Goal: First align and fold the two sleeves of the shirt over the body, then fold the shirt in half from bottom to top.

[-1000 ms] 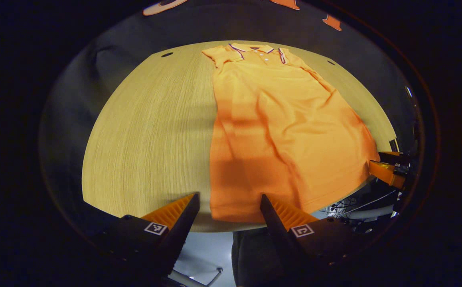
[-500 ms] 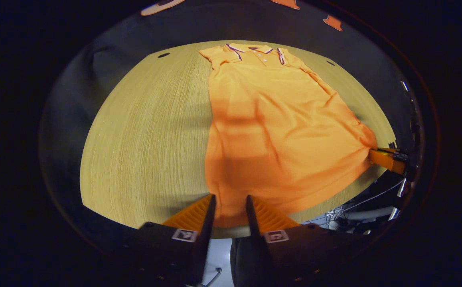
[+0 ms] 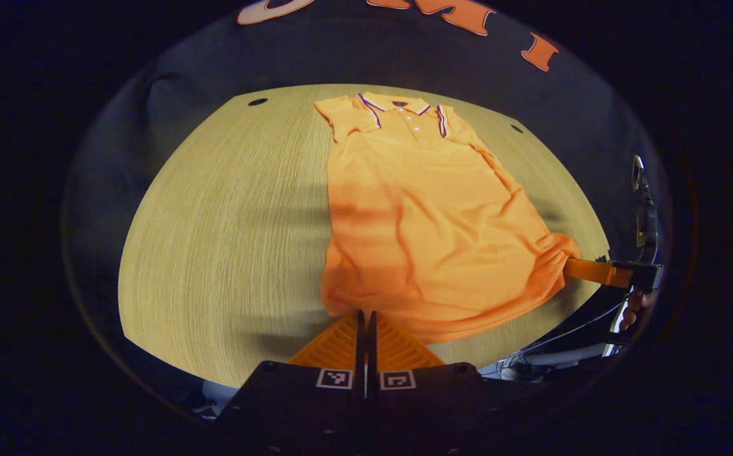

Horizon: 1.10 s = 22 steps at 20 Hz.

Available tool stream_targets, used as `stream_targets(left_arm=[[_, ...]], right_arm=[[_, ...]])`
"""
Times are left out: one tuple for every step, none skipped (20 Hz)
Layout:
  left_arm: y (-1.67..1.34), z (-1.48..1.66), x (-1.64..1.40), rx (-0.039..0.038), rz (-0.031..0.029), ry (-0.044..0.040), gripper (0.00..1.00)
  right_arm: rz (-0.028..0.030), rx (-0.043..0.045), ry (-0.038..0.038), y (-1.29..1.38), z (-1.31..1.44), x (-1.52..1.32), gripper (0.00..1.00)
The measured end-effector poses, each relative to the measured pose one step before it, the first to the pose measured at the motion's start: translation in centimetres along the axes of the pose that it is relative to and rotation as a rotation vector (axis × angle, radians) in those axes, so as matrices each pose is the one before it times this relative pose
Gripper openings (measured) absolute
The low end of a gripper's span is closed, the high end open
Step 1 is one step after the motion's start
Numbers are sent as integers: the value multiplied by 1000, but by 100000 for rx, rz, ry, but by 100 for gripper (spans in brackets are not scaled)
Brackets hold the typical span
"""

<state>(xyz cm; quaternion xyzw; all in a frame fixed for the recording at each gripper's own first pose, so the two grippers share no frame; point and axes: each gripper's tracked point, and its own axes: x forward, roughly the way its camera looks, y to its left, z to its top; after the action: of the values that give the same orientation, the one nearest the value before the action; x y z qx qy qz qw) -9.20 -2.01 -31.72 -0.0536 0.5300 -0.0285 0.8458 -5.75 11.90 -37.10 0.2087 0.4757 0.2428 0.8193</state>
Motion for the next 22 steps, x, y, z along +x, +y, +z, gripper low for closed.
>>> stream_targets(left_arm=[[135, 958, -266, -653, -391, -1320, 1], [-89, 1111, -270, -509, -713, -1951, 1], [104, 1105, -302, 205, -160, -1500, 1], [239, 1153, -238, 1219, 440, -1855, 1], [153, 1172, -243, 1091, 342, -1597, 1], [-20, 1172, 93, 879, -140, -1937, 1], [-25, 1290, 19, 426, -597, -2025, 1], [-66, 1356, 144, 96, -794, -1873, 1], [-2, 1196, 228, 241, -875, -2015, 1], [131, 1413, 39, 570, -267, -2146, 1], [78, 1474, 394, 711, -160, -1681, 1], [181, 1429, 241, 542, -36, -1823, 1], [65, 1604, 247, 770, -279, -1996, 1], [116, 1177, 236, 485, -291, -1517, 1], [147, 941, 492, 487, -617, -907, 1], [197, 1288, 349, 160, -305, -1360, 1], [304, 868, 645, 88, -354, -333, 1], [288, 848, 540, -58, -93, -684, 1], [230, 691, 609, 44, -490, -86, 1], [404, 963, 479, 287, -21, -727, 1], [389, 972, 821, 281, -131, -638, 1], [395, 1110, 796, 211, 92, -957, 1]], right_arm=[[2827, 315, -1634, 812, 1098, 24, 4], [2865, -1039, -2430, 934, 1131, 304, 4], [1028, -1806, -1791, 389, 1096, 270, 4], [-49, -927, -890, 173, 878, 337, 4], [221, -586, -1279, 180, 997, -30, 4], [-119, -606, -1229, 47, 954, -176, 4], [345, -352, -1241, 253, 1049, 79, 4], [-2, -209, -1385, 96, 1045, 302, 4], [421, 118, -1227, 242, 1069, 215, 4], [468, 204, -1391, 150, 1099, 194, 4], [213, 241, -1438, 137, 1191, 199, 4], [-2, -153, -1144, 140, 1053, 276, 4], [-148, -507, -1471, 111, 1038, 135, 4], [-206, -727, -1403, 302, 1249, 349, 4], [-550, -771, -1101, 90, 1250, 580, 4], [-436, -921, -702, 267, 910, 724, 4], [-515, -866, -794, 133, 1003, 602, 4], [-113, -609, -298, 215, 892, 600, 4], [-591, -649, -140, 213, 647, 537, 4], [-176, -694, 291, 181, 750, 654, 4], [-568, -1128, 264, 61, 662, 691, 4], [-422, -1394, 255, 93, 730, 627, 4]])
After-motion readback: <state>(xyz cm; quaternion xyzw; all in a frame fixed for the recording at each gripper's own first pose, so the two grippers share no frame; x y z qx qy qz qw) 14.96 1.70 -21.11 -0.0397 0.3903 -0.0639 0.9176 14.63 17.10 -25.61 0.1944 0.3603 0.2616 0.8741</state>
